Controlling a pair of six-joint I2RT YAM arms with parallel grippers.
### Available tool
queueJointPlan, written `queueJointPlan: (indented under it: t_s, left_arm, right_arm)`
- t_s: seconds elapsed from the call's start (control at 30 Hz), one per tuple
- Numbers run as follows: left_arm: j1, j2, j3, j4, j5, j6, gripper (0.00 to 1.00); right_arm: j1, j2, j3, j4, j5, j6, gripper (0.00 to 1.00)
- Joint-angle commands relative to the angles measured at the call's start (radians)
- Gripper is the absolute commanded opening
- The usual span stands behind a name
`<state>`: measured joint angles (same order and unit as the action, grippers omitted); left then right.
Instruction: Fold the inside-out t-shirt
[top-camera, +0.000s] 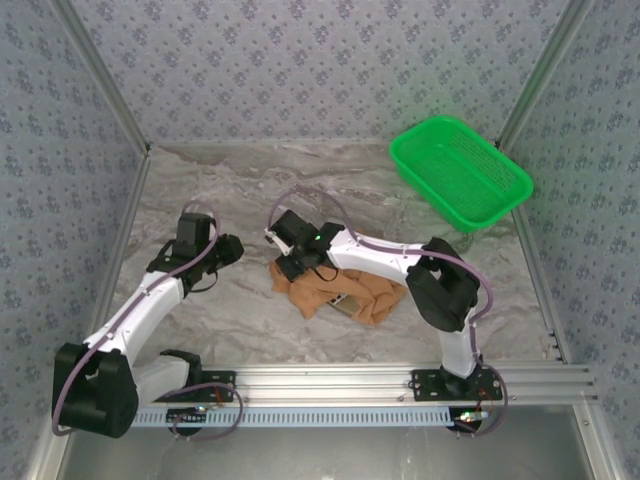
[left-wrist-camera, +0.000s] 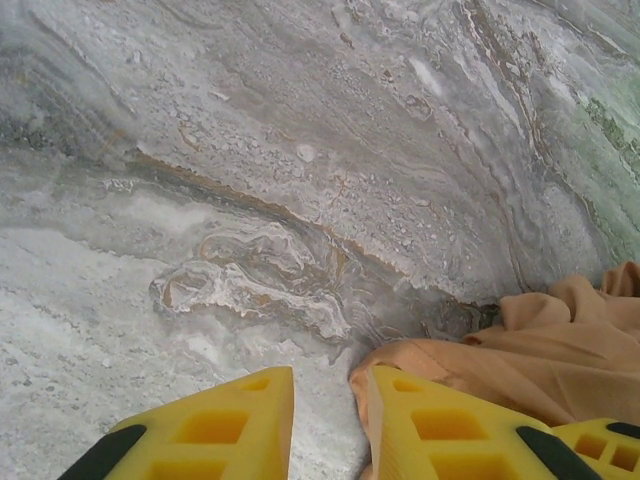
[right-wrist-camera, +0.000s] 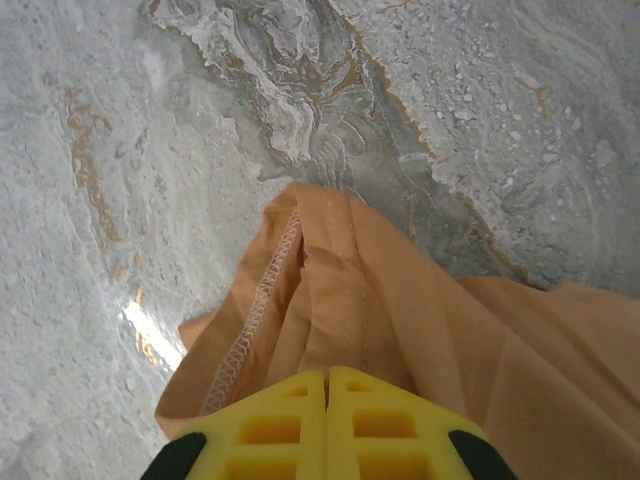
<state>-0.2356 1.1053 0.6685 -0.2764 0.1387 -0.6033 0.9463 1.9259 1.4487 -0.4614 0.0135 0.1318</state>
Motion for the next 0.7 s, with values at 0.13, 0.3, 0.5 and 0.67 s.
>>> queueJointPlan:
  t_s: [0.13,0.3,0.5,0.67]
  left_arm:
    - [-0.011,0.003,-0.032,0.059,0.15,-0.005,0.34]
    - [-0.071,0.047,-0.049,0.156,0.282,-0.04,0.46]
    - [-0.162,0.139,-0.043,0.228,0.393,-0.018,0.55]
    - [-0.224,0.187,-0.07,0.291,0.458,0.004,0.6]
  right_arm:
    - [-0.025,-0.28,-0.21,0.056,-0.138,-0.004,0.0]
    - [-0.038,-0.438,-0.398,0.123,-0.212,0.01,0.0]
    - [-0.046,-0.537,-0.546,0.159,-0.211,0.019,0.0]
    - [-0.083,-0.567,-0.587,0.2,-0.198,0.069,0.0]
